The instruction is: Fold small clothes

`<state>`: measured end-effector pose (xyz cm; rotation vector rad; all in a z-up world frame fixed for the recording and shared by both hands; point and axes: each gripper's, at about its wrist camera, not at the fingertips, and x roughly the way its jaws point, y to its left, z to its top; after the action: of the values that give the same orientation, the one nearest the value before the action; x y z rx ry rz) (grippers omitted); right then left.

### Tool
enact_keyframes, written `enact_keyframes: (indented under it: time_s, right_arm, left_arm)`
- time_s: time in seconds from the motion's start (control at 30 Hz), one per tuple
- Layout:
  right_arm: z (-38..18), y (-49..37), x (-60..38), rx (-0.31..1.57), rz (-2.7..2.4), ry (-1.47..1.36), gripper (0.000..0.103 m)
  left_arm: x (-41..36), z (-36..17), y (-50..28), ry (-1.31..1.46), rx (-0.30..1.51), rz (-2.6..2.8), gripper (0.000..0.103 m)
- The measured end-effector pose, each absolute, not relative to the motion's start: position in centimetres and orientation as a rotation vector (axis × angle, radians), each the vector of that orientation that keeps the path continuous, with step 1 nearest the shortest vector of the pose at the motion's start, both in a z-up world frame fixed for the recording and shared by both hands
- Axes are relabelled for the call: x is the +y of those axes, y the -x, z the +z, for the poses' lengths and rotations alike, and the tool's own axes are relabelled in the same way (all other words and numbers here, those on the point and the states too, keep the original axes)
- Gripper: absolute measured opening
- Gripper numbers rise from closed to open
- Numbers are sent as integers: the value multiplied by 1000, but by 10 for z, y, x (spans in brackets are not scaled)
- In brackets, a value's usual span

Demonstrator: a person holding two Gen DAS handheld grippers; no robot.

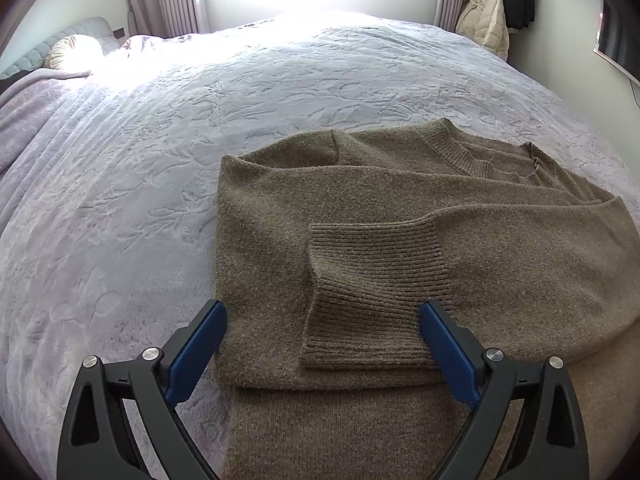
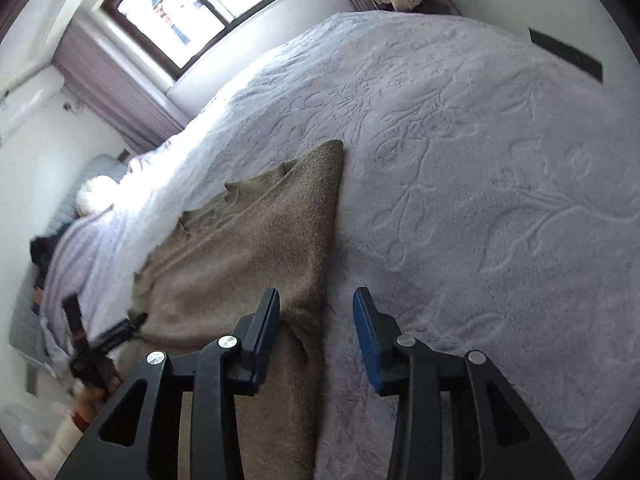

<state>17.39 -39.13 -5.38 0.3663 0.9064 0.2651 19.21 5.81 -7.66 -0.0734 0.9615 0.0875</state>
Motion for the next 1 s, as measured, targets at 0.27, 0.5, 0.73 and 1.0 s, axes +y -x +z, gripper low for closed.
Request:
enact_keyframes:
  time_s: [0.27, 0.5, 0.73, 1.0]
  right_arm:
    - [-59, -181, -350, 953, 227, -118, 43]
    - [-54, -184, -372, 877, 119, -259, 36]
    - [-71, -178, -389, 910, 124, -372, 36]
    - [-62, -160, -391, 915, 134, -396, 39]
  left_arm:
    - [69, -72, -184, 119, 985, 84, 97]
    - [66, -70, -182, 100, 985, 88, 98]
    - [70, -71, -181, 112, 996, 79, 98]
    - [68, -66, -164, 64, 1022, 96, 97]
